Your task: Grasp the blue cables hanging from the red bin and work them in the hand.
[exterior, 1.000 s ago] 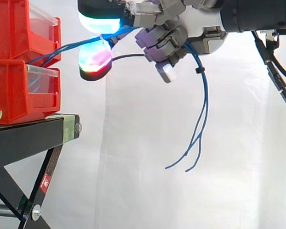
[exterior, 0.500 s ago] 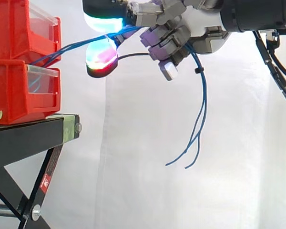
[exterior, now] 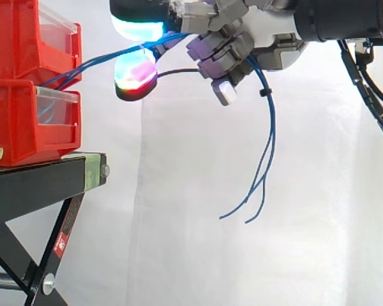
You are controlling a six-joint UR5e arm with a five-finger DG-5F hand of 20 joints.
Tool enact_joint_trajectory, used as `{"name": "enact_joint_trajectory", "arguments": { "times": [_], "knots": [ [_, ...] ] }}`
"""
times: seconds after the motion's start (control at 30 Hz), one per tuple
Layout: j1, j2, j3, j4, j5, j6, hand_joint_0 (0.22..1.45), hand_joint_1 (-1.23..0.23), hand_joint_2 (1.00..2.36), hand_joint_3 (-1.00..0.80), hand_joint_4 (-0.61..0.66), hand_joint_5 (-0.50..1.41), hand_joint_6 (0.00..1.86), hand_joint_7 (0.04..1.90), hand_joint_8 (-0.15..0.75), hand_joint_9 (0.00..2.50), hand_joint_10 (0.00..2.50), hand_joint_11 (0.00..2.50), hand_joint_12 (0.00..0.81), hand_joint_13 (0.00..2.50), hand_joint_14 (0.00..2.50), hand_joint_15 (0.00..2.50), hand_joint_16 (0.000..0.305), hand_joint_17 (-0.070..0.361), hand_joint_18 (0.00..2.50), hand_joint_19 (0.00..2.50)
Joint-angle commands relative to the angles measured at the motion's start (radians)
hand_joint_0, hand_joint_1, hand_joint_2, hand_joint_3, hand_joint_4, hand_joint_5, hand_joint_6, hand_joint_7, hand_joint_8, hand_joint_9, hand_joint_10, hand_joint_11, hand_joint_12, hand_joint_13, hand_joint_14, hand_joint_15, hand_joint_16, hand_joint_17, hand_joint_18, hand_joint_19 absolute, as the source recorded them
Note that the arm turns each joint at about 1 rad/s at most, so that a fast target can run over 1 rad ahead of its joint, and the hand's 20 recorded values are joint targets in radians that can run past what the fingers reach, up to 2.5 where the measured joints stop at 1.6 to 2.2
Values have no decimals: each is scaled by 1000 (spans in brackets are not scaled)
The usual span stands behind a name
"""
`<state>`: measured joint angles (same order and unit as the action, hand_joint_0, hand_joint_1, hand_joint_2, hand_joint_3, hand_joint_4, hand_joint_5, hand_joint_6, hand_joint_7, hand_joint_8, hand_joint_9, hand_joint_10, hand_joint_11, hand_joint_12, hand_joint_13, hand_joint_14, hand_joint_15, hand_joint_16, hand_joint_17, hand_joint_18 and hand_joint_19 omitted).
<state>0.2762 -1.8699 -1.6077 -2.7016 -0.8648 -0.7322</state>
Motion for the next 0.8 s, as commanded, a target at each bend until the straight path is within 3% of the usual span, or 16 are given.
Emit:
{"name": "enact_joint_trajectory", "arguments": {
  "times": [0.0, 0.07, 0.2, 0.77],
  "knots": [
    [1, 0, 0, 6, 1, -13, 992, -742, 1011, -768, 332, 267, 195, 1284, 535, 1779, 2500, 2500, 712, 2021, 2500, 1972, 237, 178, 2500, 648],
    [3, 0, 0, 8, 1, -18, 990, -745, 1012, -730, 339, 187, 396, 1199, 535, 1779, 2500, 2500, 712, 2021, 2500, 1972, 237, 178, 2500, 648],
    [5, 0, 0, 42, 3, -50, 988, -745, 1014, -702, 343, 188, 443, 1176, 535, 1779, 2500, 2500, 712, 2021, 2500, 1972, 237, 178, 2500, 648],
    [3, 0, 0, 83, 7, -79, 831, -666, 1007, -837, 353, 299, 216, 1290, 535, 1779, 2500, 2500, 712, 2021, 2500, 1972, 237, 178, 2500, 648]
  ]
}}
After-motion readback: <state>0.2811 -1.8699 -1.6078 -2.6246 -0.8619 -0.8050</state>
